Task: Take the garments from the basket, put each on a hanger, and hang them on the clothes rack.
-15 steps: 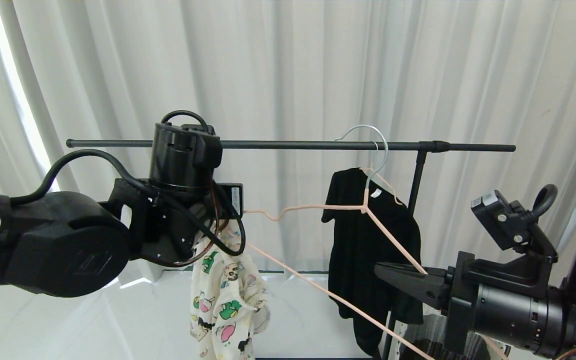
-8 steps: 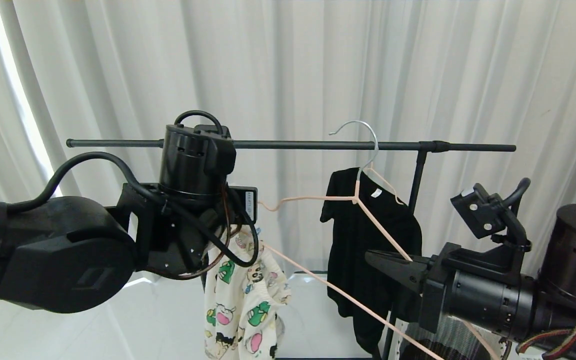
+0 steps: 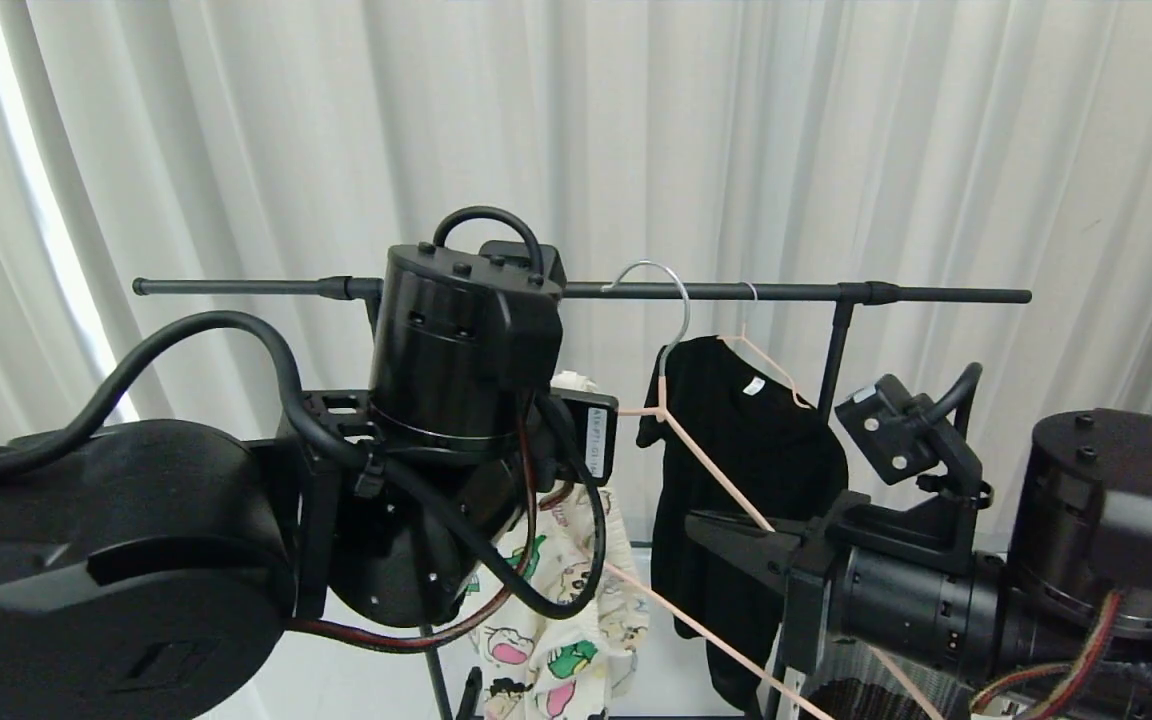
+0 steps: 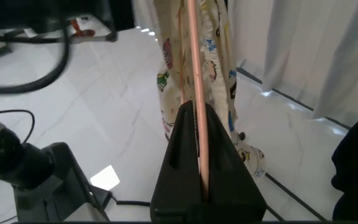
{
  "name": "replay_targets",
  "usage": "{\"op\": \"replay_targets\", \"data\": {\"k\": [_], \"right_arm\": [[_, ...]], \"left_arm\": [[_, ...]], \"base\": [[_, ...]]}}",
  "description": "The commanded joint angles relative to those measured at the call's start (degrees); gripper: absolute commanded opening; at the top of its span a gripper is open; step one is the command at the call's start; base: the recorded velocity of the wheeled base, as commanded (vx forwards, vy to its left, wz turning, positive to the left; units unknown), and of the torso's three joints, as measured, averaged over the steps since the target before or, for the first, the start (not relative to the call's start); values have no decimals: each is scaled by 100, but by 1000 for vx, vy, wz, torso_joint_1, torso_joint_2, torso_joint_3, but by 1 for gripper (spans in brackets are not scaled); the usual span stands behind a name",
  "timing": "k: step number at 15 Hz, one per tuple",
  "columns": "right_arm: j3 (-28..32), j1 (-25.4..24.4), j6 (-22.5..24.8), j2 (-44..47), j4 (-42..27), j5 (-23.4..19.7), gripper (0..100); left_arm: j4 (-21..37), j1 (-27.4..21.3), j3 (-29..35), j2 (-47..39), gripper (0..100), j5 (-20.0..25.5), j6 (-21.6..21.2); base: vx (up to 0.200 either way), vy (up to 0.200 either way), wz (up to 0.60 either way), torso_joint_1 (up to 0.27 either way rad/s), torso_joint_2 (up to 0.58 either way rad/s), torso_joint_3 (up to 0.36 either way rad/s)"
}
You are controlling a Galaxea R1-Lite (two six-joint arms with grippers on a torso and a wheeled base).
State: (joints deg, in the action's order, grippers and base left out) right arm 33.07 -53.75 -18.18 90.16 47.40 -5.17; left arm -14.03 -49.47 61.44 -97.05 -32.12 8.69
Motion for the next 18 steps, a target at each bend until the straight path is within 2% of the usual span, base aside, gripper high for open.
{"op": "replay_targets", "data": {"k": [1, 9, 12, 13, 18], "right_arm": [[182, -74, -2, 309, 50, 165, 0], [270, -118, 69, 652, 200, 798, 0], [287, -153, 332, 898, 701, 1167, 0], [279, -206, 332, 907, 771, 1282, 0], [270, -224, 772, 898, 1193, 1519, 0]], "left_arm": [[6, -274, 193, -7, 0, 22, 1], [14, -177, 536, 55, 0, 31, -8], [14, -151, 536, 46, 0, 39, -8], [14, -107, 536, 46, 100, 39, -8], [6, 69, 606, 55, 100, 189, -25]], "base": [[0, 0, 0, 0, 0, 0], [0, 0, 0, 0, 0, 0], [0, 0, 0, 0, 0, 0], [0, 0, 0, 0, 0, 0], [0, 0, 0, 0, 0, 0]]}}
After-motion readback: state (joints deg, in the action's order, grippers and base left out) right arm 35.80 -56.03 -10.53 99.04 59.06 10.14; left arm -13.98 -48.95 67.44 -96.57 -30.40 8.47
